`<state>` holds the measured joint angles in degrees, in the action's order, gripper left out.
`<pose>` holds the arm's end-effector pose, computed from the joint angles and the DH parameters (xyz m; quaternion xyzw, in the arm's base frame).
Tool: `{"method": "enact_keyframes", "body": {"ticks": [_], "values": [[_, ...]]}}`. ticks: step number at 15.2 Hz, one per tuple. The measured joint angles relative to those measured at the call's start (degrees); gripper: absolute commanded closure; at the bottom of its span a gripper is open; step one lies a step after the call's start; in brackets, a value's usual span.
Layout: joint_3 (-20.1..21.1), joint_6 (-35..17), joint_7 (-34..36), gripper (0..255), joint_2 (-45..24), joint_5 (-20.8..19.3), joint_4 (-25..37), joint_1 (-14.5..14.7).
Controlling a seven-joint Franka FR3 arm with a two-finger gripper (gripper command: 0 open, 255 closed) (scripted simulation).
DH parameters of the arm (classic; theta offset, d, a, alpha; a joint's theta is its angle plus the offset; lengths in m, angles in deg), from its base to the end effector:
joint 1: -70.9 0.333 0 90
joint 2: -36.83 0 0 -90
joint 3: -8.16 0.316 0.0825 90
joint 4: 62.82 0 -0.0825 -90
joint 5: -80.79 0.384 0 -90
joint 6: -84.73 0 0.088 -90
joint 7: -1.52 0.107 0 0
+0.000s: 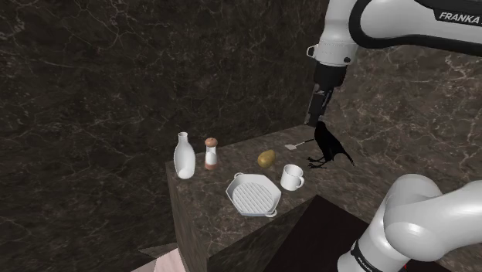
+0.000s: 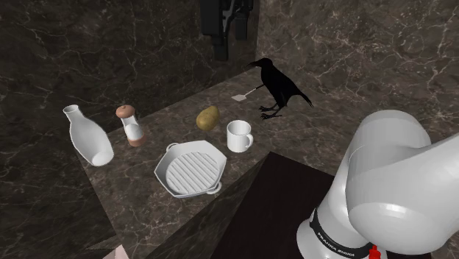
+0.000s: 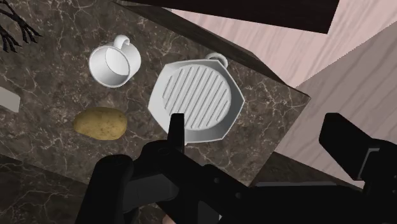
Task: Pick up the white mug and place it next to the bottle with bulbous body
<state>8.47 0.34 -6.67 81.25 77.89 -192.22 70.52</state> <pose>0.2999 -0.0055 0.6245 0.9973 0.0677 -0.0071 0.0266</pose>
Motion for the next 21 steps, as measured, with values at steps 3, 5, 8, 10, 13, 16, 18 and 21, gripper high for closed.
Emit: {"method": "enact_keyframes", "body": {"ticks": [3,5,8,10,13,16,18,21], "values": [[-1.0,-2.1,-0.9,0,0.4,-0.5,-2.3,-0.3],[-2.7,-5.1,-2.4,0,0.5,-1.5,-5.0,-0.8],[-5.4,-10.4,-4.6,0,0.1,-2.9,-9.4,-1.5],[-7.2,-14.4,-6.1,0,-0.9,-3.8,-11.9,-2.1],[-10.2,-19.4,-8.6,0,-2.5,-5.3,-14.8,-3.1],[-13.4,-25.7,-11.1,0,-5.2,-6.7,-17.7,-4.0],[-15.7,-29.9,-13.0,0,-7.1,-7.6,-19.7,-4.7],[-19.0,-36.0,-15.7,0,-11.3,-8.3,-20.9,-5.2]]}}
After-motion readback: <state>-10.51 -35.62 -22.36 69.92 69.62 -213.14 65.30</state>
